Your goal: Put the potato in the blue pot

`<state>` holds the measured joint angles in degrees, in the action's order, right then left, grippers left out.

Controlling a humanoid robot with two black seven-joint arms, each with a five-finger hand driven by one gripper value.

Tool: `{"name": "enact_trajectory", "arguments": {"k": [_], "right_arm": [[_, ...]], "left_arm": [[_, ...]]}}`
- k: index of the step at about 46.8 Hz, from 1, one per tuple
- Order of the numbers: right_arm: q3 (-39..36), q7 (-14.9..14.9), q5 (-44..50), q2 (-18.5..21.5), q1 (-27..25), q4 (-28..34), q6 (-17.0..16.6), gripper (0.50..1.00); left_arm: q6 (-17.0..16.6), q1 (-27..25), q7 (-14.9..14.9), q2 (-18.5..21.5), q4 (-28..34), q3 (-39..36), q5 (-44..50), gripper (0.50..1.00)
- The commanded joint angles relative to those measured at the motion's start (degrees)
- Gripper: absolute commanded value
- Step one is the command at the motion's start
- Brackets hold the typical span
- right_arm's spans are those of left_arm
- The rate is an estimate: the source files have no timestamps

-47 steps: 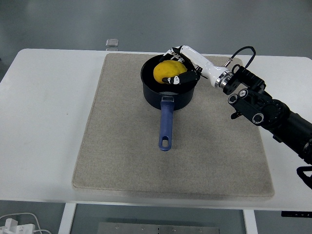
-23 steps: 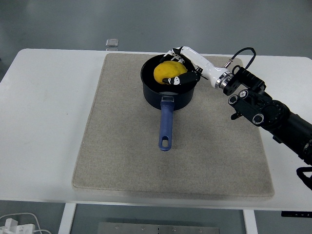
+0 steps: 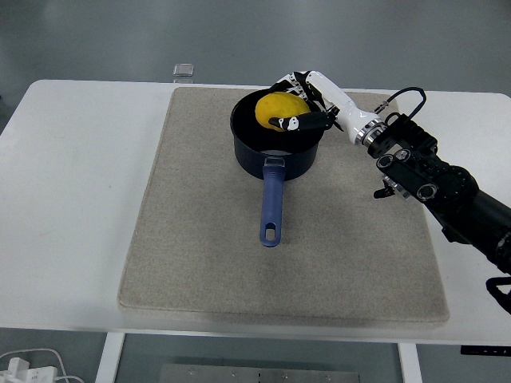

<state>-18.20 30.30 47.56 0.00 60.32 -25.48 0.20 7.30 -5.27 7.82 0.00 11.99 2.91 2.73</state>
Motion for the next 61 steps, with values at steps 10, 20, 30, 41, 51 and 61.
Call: {"name": "enact_trajectory", "arguments": {"k": [10, 20, 30, 41, 51, 61], "right_arm": [[0.0, -1.7, 0.0, 0.0, 0.0, 0.0, 0.0, 0.919], [-0.3, -1.6, -0.2, 0.0, 0.1, -0.2, 0.0, 0.917], [-0.9, -1.6, -0.4, 0.0, 0.1, -0.4, 0.4, 0.917], [-0.9, -1.6, -4.3, 0.0, 0.1, -0.8, 0.7, 0.917], [-0.9, -1.6, -14.0, 0.0, 0.1, -0.9, 1.1, 0.917], [-2.1, -9.8, -27.9, 0.0, 0.5, -0.9, 0.2, 0.919]], "left_arm": [[0.0, 0.0, 0.0, 0.0, -0.1, 0.0, 0.0, 0.999], [0.0, 0.0, 0.0, 0.0, -0.1, 0.0, 0.0, 0.999], [0.0, 0.0, 0.0, 0.0, 0.0, 0.0, 0.0, 0.999], [0.0, 0.0, 0.0, 0.0, 0.2, -0.1, 0.0, 0.999], [0.1, 0.0, 0.0, 0.0, 0.5, 0.0, -0.1, 0.999], [0.1, 0.0, 0.0, 0.0, 0.5, -0.1, -0.1, 0.999]]}}
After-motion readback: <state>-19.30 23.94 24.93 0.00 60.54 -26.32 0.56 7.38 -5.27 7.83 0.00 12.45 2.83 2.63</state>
